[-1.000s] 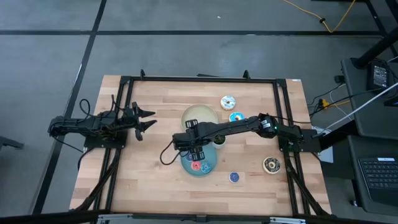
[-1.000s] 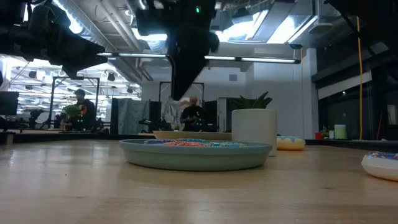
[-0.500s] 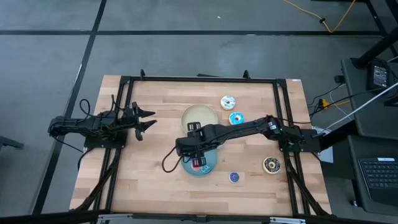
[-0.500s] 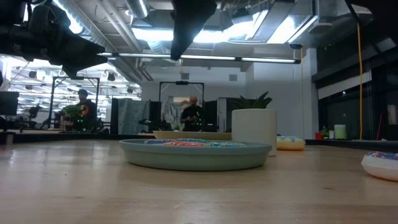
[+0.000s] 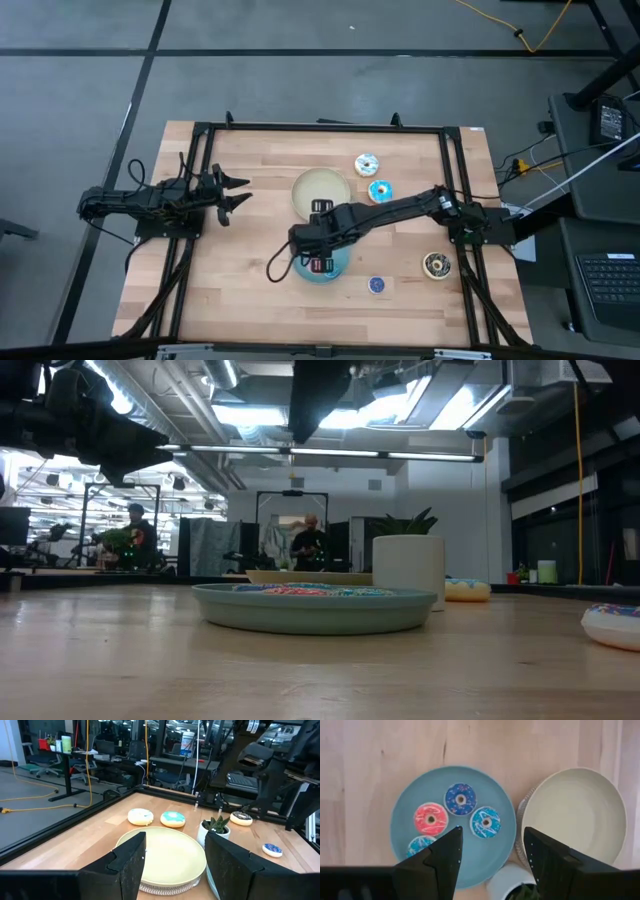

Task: Pick & Place donuts
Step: Put the small dark blue donut on the blue plate

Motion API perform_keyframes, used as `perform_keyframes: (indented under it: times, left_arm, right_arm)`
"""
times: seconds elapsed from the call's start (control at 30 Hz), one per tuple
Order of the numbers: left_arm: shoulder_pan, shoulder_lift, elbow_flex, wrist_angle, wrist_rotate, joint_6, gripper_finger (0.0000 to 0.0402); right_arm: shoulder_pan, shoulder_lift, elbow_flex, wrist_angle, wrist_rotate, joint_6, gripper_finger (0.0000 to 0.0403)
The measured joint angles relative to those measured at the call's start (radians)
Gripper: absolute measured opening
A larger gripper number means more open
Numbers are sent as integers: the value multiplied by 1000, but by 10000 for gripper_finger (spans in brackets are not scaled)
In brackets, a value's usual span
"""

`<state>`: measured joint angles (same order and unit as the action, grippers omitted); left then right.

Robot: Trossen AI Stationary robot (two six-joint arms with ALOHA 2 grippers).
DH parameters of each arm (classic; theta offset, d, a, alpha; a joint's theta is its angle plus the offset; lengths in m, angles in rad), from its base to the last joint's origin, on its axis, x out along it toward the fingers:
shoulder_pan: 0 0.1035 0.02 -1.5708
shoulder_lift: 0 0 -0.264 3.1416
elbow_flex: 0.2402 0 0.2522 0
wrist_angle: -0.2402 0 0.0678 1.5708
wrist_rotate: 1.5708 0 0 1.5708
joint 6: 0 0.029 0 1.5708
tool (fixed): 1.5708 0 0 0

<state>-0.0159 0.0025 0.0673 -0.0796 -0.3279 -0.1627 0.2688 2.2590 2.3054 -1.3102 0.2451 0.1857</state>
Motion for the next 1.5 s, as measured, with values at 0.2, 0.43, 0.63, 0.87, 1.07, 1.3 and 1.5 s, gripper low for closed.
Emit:
perform_keyframes:
  times: [0.2,0.43,0.63,0.87,1.07,1.3,1.5]
  left_arm:
    - [0,0,0,0,-1,0,196]
    - [0,0,0,0,0,0,196]
    - [0,0,0,0,0,0,196]
    - [0,0,0,0,0,0,196]
    - [0,0,0,0,0,0,196]
    - [0,0,0,0,0,0,196]
    - [0,0,0,0,0,0,196]
  right_arm:
    - [44,-95,-146,61,43,-5,212]
    - [96,-298,-442,162,72,10,212]
    - [138,-462,-656,194,76,168,212]
    - [182,-604,-860,196,77,384,212]
    - [230,-686,-994,239,76,508,212]
    - [274,-725,-1116,356,72,631,212]
    - [291,-723,-1172,430,42,728,212]
